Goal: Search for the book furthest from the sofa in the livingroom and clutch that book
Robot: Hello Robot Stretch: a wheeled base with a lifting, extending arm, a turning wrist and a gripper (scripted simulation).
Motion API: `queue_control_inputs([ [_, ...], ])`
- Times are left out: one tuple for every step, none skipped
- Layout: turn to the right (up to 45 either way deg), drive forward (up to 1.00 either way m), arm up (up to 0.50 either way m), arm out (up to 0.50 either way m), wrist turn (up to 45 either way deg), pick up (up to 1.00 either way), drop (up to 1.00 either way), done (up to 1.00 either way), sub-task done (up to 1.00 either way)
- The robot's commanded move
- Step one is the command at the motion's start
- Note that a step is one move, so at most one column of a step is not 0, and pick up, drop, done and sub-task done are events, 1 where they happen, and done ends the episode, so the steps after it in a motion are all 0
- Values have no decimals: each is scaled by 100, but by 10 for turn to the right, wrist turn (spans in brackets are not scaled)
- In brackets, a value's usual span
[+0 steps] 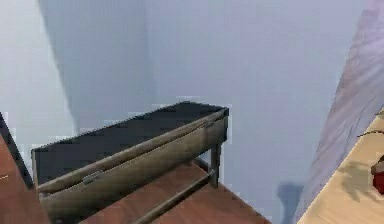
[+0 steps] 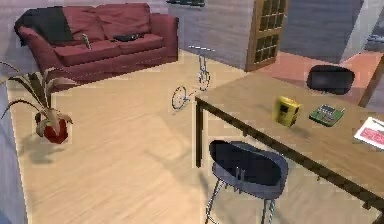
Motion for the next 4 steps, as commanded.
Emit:
queue_control_inputs([
  [450, 0, 0, 0, 0, 0, 0, 0, 0],
  [0, 5, 0, 0, 0, 0, 0, 0, 0],
  [150, 0, 0, 0, 0, 0, 0, 0, 0],
  [0, 75, 0, 0, 0, 0, 0, 0, 0],
])
